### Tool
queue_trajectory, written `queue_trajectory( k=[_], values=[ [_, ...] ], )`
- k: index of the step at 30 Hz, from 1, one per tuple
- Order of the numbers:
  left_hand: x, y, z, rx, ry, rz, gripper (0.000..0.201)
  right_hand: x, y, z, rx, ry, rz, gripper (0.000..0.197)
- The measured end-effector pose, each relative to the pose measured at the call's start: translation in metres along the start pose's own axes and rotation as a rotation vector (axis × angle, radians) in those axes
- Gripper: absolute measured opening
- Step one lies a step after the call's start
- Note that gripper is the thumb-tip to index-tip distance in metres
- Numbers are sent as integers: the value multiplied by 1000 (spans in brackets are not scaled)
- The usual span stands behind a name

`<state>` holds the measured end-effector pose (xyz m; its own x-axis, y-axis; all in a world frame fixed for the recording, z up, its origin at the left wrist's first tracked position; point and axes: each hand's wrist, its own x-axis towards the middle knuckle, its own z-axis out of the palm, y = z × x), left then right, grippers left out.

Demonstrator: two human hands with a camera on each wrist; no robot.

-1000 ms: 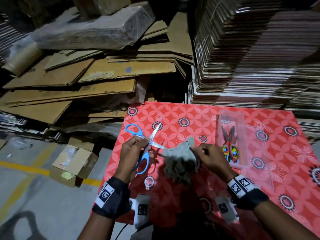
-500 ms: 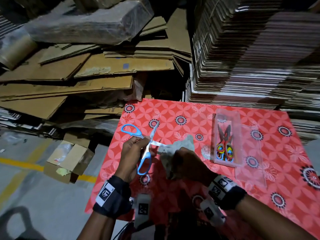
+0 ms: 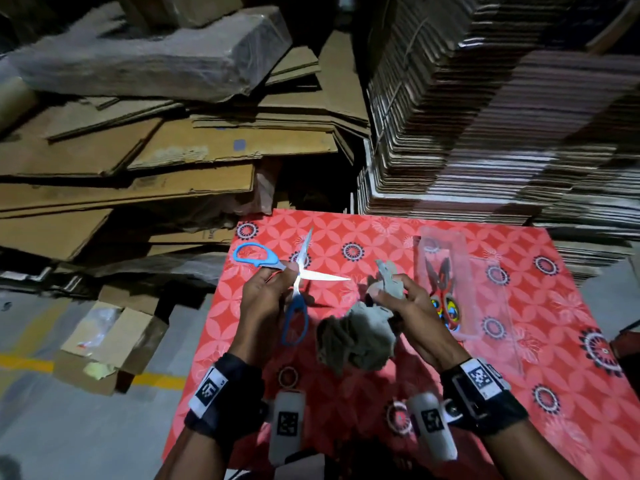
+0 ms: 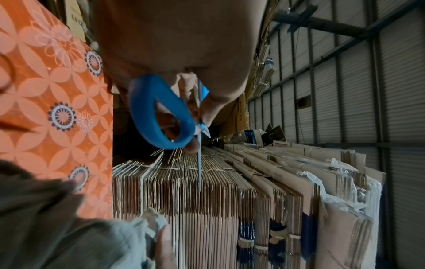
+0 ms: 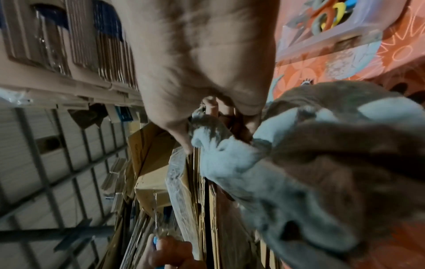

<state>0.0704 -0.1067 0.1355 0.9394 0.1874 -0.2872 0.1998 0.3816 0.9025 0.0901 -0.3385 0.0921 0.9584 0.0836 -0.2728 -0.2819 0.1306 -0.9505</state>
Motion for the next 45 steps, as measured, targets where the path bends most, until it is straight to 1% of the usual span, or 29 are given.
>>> queue_trajectory(
  k=[2, 4, 5, 7, 9, 12, 13, 14, 16, 17, 18, 19, 21, 23, 25, 26, 28, 30, 32, 34, 38, 41, 42, 44, 45],
  values=[
    [1, 6, 0, 6, -48, 24, 12, -4, -5, 2, 22, -35, 1, 21],
    [2, 12, -1, 13, -100, 43, 16, -5, -14, 8, 94, 0, 6, 24],
    [3, 15, -2, 26, -121, 57, 20, -4, -16, 10, 124, 39, -7, 22],
    [5, 19, -3, 35, -151, 89, 32, -2, -20, 14, 104, 165, -41, 17],
    [7, 23, -4, 36, -167, 109, 42, -2, -24, 17, 66, 260, -99, 20],
    [11, 26, -6, 115, -189, 153, 59, -11, -37, 27, 70, 285, -182, 24],
    [15, 25, -8, 165, -178, 179, 59, -15, -41, 32, 79, 299, -197, 24],
    [18, 23, -10, 192, -158, 208, 54, -20, -46, 38, 100, 306, -208, 22],
    [23, 22, -11, 157, -137, 231, 25, -29, -52, 51, 169, 278, -240, 21],
    [25, 21, -10, 126, -137, 230, 14, -33, -54, 57, 187, 261, -256, 24],
    [25, 21, -10, 109, -137, 239, 10, -36, -56, 64, 177, 256, -266, 27],
    [26, 21, -10, 122, -133, 257, 12, -38, -57, 69, 158, 255, -277, 28],
    [26, 22, -10, 160, -141, 316, 12, -40, -59, 78, 144, 232, -315, 21],
    [23, 26, -10, 177, -156, 359, 10, -41, -62, 86, 125, 186, -360, 23],
    [21, 30, -9, 234, -130, 420, 16, -42, -63, 90, 119, 100, -362, 17],
    [20, 32, -9, 280, -116, 447, 21, -42, -61, 92, 76, 71, -359, 22],
    [21, 33, -12, 337, -119, 458, 25, -42, -58, 96, -107, 29, -387, 44],
    [22, 33, -15, 368, -152, 456, 22, -42, -58, 102, -245, 18, -452, 46],
    [22, 32, -18, 419, -155, 478, 19, -40, -59, 104, -314, 65, -496, 52],
    [25, 31, -21, 440, -153, 487, 28, -36, -59, 102, -358, 110, -495, 58],
    [32, 31, -27, 453, -272, 459, 42, -27, -58, 95, -469, 118, -456, 61],
    [36, 27, -31, 397, -360, 359, 53, -23, -52, 96, -442, 84, -407, 65],
    [36, 27, -31, 391, -394, 341, 52, -22, -50, 97, -418, 57, -398, 66],
    [40, 25, -31, 392, -444, 294, 37, -21, -46, 98, -374, 13, -366, 69],
    [41, 22, -30, 384, -441, 266, 31, -18, -43, 98, -342, -1, -334, 69]
  ],
)
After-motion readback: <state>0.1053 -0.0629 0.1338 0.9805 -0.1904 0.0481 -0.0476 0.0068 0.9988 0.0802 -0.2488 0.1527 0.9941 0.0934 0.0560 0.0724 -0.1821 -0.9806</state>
